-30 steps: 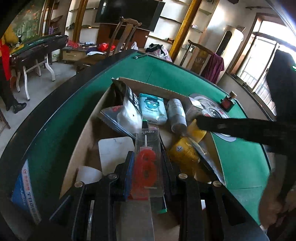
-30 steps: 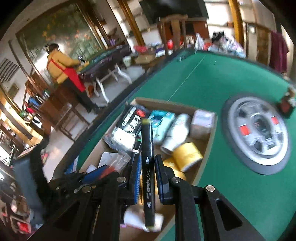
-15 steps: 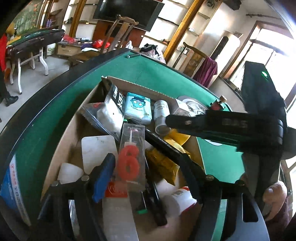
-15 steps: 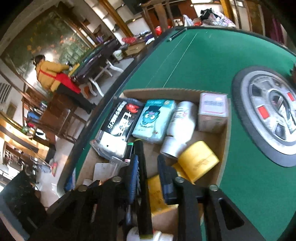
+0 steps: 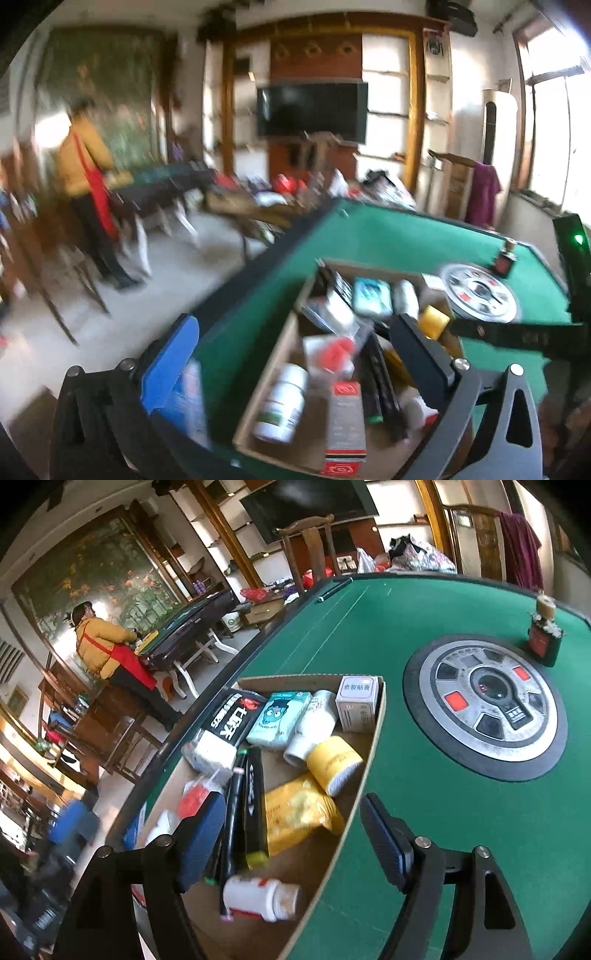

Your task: Organize objects

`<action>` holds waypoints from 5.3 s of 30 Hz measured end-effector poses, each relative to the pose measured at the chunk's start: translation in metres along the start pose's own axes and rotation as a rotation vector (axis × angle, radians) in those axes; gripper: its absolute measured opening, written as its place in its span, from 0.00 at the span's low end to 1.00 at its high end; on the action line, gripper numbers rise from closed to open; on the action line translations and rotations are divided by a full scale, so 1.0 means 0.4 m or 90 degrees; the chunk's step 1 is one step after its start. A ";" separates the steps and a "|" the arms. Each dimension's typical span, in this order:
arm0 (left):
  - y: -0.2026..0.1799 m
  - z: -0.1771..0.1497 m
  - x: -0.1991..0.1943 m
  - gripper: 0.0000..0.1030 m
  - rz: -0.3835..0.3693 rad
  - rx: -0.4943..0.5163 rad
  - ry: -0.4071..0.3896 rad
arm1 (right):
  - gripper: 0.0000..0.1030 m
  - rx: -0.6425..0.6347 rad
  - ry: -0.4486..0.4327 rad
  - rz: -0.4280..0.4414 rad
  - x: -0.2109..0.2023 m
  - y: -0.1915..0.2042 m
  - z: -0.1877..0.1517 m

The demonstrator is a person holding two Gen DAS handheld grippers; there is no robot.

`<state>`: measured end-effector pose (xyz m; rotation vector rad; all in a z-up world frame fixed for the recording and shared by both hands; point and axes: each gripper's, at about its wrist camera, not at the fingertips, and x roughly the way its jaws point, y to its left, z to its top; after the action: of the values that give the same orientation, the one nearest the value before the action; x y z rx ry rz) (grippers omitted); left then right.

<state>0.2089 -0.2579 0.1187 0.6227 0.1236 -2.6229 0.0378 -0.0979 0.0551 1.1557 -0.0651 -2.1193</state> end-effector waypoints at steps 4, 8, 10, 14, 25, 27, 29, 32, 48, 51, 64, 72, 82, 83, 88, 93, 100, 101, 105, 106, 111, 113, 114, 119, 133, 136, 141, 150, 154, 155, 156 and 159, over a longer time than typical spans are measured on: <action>-0.025 0.017 -0.051 1.00 -0.002 0.013 -0.033 | 0.82 -0.020 -0.026 -0.018 -0.035 0.010 -0.030; -0.059 0.023 -0.061 1.00 -0.046 0.011 -0.015 | 0.87 -0.031 -0.070 -0.062 -0.085 0.007 -0.064; -0.056 0.019 -0.060 1.00 -0.069 -0.014 0.010 | 0.89 -0.029 -0.093 -0.087 -0.113 -0.002 -0.081; -0.053 0.005 -0.041 1.00 -0.096 -0.051 0.055 | 0.91 0.000 -0.123 -0.106 -0.142 -0.028 -0.108; -0.054 -0.005 -0.078 1.00 0.032 -0.041 0.031 | 0.92 -0.048 -0.151 -0.190 -0.155 0.009 -0.162; -0.058 -0.006 -0.085 1.00 0.053 -0.030 0.024 | 0.92 -0.061 -0.157 -0.200 -0.161 0.022 -0.168; -0.059 -0.005 -0.088 1.00 0.066 -0.020 0.019 | 0.94 -0.075 -0.164 -0.206 -0.164 0.039 -0.173; -0.052 -0.003 -0.093 1.00 0.072 -0.017 0.018 | 0.97 -0.099 -0.170 -0.213 -0.166 0.066 -0.182; -0.034 -0.022 -0.080 1.00 0.072 -0.014 0.047 | 1.00 -0.170 -0.144 -0.226 -0.128 0.143 -0.207; -0.028 -0.026 -0.077 1.00 0.072 -0.015 0.052 | 1.00 -0.175 -0.142 -0.226 -0.126 0.151 -0.212; -0.019 -0.039 -0.070 1.00 0.074 -0.018 0.063 | 1.00 -0.193 -0.134 -0.229 -0.117 0.175 -0.223; -0.016 -0.046 -0.069 1.00 0.073 -0.020 0.068 | 1.00 -0.196 -0.128 -0.229 -0.112 0.179 -0.226; -0.025 -0.064 -0.075 1.00 0.058 -0.018 0.078 | 1.00 -0.186 -0.121 -0.240 -0.110 0.168 -0.222; -0.030 -0.066 -0.076 1.00 0.056 -0.016 0.079 | 1.00 -0.183 -0.121 -0.241 -0.110 0.167 -0.222; -0.060 -0.085 -0.084 1.00 0.033 -0.003 0.095 | 1.00 -0.169 -0.120 -0.256 -0.112 0.151 -0.219; -0.088 -0.105 -0.097 1.00 0.011 -0.002 0.110 | 1.00 -0.145 -0.115 -0.271 -0.115 0.121 -0.212; -0.112 -0.115 -0.130 1.00 0.001 0.004 0.112 | 1.00 -0.132 -0.110 -0.290 -0.119 0.078 -0.214; -0.117 -0.118 -0.132 1.00 -0.001 0.010 0.116 | 1.00 -0.131 -0.110 -0.294 -0.119 0.073 -0.214; -0.141 -0.135 -0.140 1.00 -0.010 0.034 0.127 | 1.00 -0.100 -0.110 -0.297 -0.127 0.039 -0.207; -0.147 -0.138 -0.141 1.00 -0.013 0.037 0.130 | 1.00 -0.089 -0.112 -0.297 -0.131 0.030 -0.206; -0.174 -0.154 -0.145 1.00 -0.025 0.056 0.143 | 1.00 -0.045 -0.144 -0.296 -0.173 -0.003 -0.199; -0.180 -0.158 -0.143 1.00 -0.028 0.060 0.147 | 1.00 -0.045 -0.150 -0.299 -0.181 -0.004 -0.196; -0.183 -0.160 -0.142 1.00 -0.030 0.062 0.150 | 1.00 -0.047 -0.151 -0.302 -0.183 -0.003 -0.196; -0.191 -0.164 -0.139 1.00 -0.034 0.067 0.159 | 1.00 -0.061 -0.140 -0.298 -0.169 0.006 -0.202; -0.184 -0.177 -0.111 1.00 -0.028 0.059 0.190 | 1.00 -0.115 -0.135 -0.289 -0.145 0.056 -0.220; -0.186 -0.179 -0.106 1.00 -0.030 0.058 0.197 | 1.00 -0.113 -0.135 -0.288 -0.143 0.056 -0.221; -0.191 -0.183 -0.099 1.00 -0.033 0.063 0.203 | 1.00 -0.109 -0.132 -0.288 -0.134 0.051 -0.219; -0.194 -0.190 -0.090 1.00 -0.040 0.061 0.215 | 1.00 -0.109 -0.128 -0.286 -0.127 0.048 -0.217; -0.200 -0.193 -0.092 1.00 -0.047 0.066 0.218 | 1.00 -0.117 -0.128 -0.289 -0.127 0.045 -0.214; -0.201 -0.194 -0.093 1.00 -0.049 0.068 0.219 | 1.00 -0.119 -0.128 -0.292 -0.129 0.042 -0.211; -0.202 -0.193 -0.093 1.00 -0.051 0.069 0.220 | 1.00 -0.120 -0.131 -0.298 -0.134 0.037 -0.209; -0.206 -0.196 -0.094 1.00 -0.055 0.072 0.225 | 1.00 -0.118 -0.137 -0.313 -0.147 0.018 -0.203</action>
<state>0.2350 -0.1544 0.0641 1.1398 0.1110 -2.5896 0.1234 -0.0452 0.0510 0.8930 0.3437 -2.6088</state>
